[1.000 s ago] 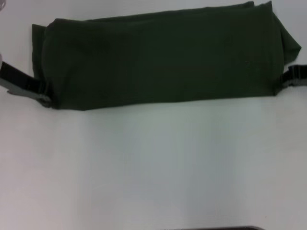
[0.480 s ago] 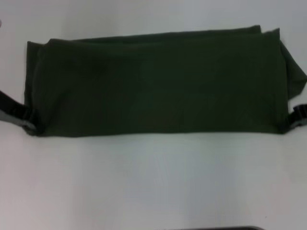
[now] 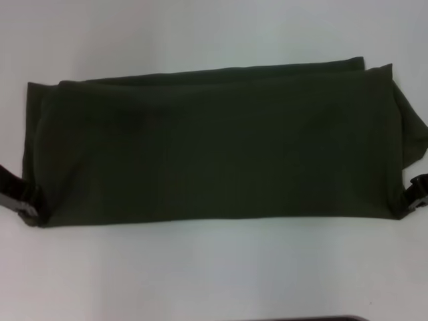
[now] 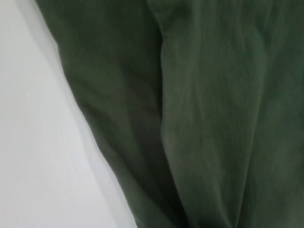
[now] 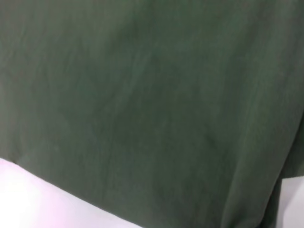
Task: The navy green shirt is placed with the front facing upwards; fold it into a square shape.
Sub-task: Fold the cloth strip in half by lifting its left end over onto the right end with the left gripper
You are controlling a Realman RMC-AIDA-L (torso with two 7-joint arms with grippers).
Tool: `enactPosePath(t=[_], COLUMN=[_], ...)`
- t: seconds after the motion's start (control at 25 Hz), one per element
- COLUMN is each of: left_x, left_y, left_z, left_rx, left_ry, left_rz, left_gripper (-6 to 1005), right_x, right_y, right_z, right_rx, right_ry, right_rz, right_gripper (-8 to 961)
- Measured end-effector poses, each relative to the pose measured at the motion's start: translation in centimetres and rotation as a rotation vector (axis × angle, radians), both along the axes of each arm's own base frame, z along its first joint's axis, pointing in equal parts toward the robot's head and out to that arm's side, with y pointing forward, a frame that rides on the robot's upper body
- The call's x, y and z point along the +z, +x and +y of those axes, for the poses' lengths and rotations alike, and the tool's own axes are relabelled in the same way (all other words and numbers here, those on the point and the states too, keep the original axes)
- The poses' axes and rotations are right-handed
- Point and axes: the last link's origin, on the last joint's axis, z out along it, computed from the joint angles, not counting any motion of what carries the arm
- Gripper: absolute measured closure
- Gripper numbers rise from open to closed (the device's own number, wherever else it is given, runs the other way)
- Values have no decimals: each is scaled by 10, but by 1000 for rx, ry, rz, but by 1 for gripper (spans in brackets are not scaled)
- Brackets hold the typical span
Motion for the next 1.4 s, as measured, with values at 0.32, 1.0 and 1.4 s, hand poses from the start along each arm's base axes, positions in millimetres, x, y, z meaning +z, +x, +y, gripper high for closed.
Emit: enactPosePath(t=[0.32,1.0,1.4], left_x=[-5,-5,5], left_y=[0,0,5], left_z=[-7,-12,-7], left_rx=[11,33,29], left_ry=[-34,-52,-12], left_rz=[-2,7,22], left_gripper=[955,875,785], right_x=[-5,-1,6], right_y=[-3,0,0], right_z=[-6,-10,-8], right_rx=[8,-8,-26], right_ry=[-49,-50,-13], right_rz=[-28,-37,-12], right_gripper=[939,938,870])
